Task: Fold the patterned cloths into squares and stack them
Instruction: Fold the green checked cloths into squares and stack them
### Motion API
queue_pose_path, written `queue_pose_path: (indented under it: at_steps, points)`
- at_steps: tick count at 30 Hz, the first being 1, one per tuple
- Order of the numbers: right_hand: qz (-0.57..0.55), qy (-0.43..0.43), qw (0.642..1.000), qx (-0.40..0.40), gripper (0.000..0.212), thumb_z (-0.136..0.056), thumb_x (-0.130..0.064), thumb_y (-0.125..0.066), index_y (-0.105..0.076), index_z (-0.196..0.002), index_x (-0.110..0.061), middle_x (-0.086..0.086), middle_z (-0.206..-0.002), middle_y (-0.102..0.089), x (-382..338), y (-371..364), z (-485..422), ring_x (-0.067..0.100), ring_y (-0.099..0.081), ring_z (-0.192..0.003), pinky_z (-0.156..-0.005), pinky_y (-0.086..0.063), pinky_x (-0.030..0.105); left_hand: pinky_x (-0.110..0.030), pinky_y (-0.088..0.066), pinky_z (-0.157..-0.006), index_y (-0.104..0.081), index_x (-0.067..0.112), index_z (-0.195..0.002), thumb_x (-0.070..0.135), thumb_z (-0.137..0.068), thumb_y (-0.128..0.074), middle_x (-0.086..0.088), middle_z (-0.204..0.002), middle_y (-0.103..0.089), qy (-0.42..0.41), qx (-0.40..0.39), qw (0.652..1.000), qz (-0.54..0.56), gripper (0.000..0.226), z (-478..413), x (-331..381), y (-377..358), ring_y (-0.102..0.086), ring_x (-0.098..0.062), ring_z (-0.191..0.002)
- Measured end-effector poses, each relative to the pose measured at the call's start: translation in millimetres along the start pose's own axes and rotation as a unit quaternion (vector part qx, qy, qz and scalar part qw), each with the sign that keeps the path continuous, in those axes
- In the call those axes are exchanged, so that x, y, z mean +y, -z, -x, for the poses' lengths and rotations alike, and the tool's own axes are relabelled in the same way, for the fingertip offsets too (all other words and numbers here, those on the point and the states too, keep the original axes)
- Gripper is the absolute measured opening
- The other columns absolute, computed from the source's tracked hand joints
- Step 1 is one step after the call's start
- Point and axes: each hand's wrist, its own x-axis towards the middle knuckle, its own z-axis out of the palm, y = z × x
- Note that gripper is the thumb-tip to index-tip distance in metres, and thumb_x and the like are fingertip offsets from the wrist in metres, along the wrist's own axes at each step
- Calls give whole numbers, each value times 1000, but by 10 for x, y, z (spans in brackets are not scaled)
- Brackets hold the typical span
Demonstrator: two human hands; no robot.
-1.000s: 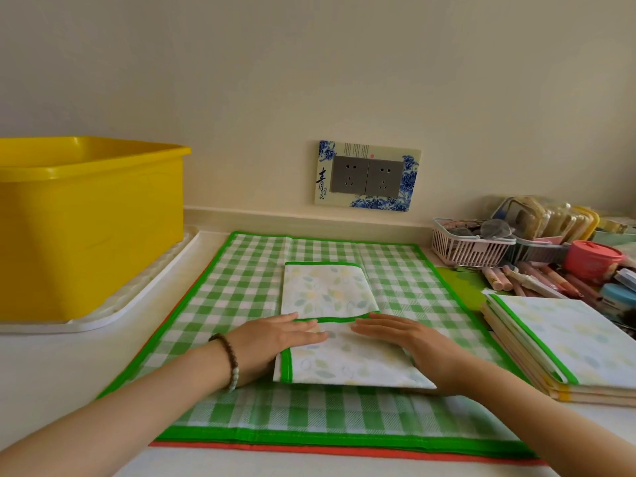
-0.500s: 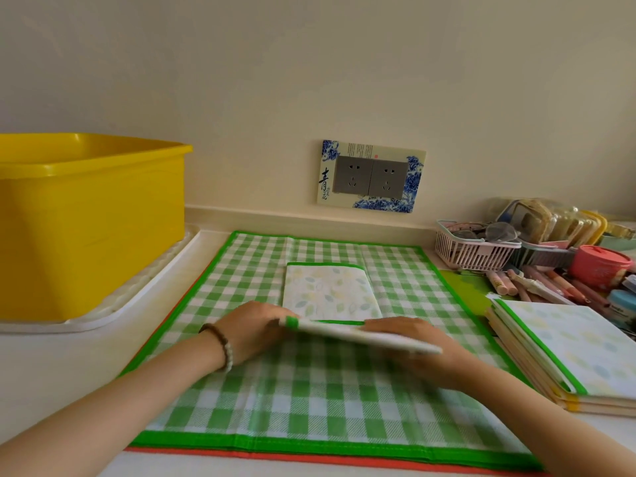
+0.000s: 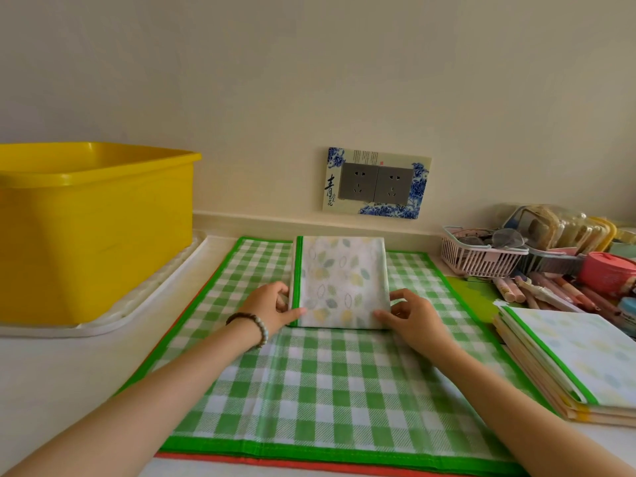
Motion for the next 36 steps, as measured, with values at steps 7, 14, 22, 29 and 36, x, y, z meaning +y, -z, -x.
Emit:
queue_pose_path:
  at_steps: [7,14,22,29,36]
  points:
    - [35,-37,999,1,44,-80,-32,-72,-51,-117,-19,-3,-93,-60,-42,-57,-117,8,-55,-77,-55,-38,16,-34,-38,-103,-14,21,-148,33,-84,-65,-5,-143,-32,-22,-47,996,-75,83,-169,109,7,-38,-21,-127]
    - [106,-12,994,14,53,-81,-28,-71,-46,-127,-16,0,-119,-51,-81,-111,-133,11,-50,-93,-66,-40,17,-36,-7,-119,-7,21,-151,39,-101,-18,3,-159,1,-24,-106,976,-187,54,-316,75,-250,-2,-15,-146]
    - [272,160,948,-33,47,-101,-32,-30,-30,-146,-20,-1,-155,-23,-431,-641,-350,16,-18,-144,-118,-12,35,-37,-4,-118,-3,22,-151,40,-101,-14,1,-159,4,-16,-113,961,-251,54,-312,48,-306,0,-18,-146]
    - [359,118,914,-148,51,-102,-32,-14,-10,-151,-18,-1,-159,-5,-369,-899,-571,14,0,-146,-118,3,36,-37,-4,-118,-6,21,-151,42,-101,-14,3,-159,4,-14,-120,958,-260,55,-339,52,-300,0,-17,-146]
    - [371,50,914,-156,58,-101,-41,-11,0,-151,-16,0,-159,6,-61,-475,-624,13,6,-146,-118,4,33,-37,-8,-118,-8,22,-151,43,-100,-18,5,-159,1,-15,-140,952,-271,56,-366,84,-234,-3,-18,-145]
